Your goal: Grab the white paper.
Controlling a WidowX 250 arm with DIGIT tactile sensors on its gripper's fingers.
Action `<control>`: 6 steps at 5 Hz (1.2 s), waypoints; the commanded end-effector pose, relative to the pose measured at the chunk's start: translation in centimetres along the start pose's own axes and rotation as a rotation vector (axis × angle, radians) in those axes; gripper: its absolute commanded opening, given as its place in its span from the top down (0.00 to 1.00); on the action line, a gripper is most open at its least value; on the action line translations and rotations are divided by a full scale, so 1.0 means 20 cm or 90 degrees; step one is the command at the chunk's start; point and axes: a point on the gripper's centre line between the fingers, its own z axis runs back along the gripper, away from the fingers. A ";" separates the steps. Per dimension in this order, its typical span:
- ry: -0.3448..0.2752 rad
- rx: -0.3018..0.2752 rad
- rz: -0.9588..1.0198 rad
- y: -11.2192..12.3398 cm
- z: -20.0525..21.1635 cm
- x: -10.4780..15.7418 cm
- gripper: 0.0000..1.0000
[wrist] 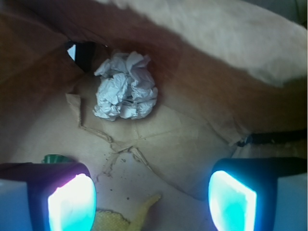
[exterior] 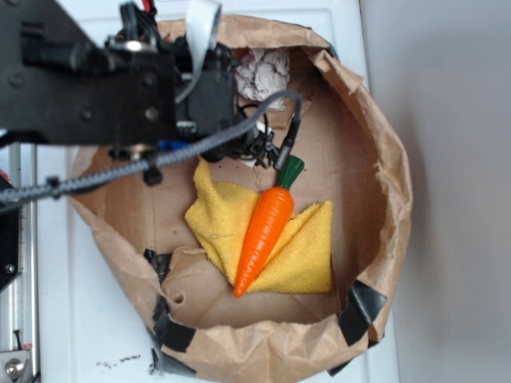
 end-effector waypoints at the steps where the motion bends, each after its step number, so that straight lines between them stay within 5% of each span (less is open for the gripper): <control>1: -0.041 -0.023 0.020 -0.01 -0.09 0.07 0.00; 3: -0.010 0.050 0.033 -0.15 -0.23 0.13 0.00; 6: -0.018 0.076 0.056 -0.30 -0.32 0.26 0.00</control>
